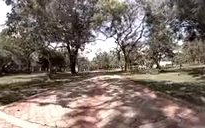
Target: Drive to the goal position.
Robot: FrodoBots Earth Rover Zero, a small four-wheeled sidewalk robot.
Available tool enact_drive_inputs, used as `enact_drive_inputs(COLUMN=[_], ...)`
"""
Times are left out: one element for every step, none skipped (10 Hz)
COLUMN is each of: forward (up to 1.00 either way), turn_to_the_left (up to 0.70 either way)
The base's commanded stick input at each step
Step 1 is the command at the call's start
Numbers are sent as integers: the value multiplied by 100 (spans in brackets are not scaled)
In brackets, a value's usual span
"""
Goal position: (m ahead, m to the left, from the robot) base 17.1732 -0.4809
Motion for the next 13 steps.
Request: enact_drive_inputs(forward=[70, 70, 70, 70, 70, 70, 70, 70, 70, 70, 70, 70, 70], turn_to_the_left=[0, 0, 0, 0, 0, 0, 0, 0, 0, 0, 0, 0, 0])
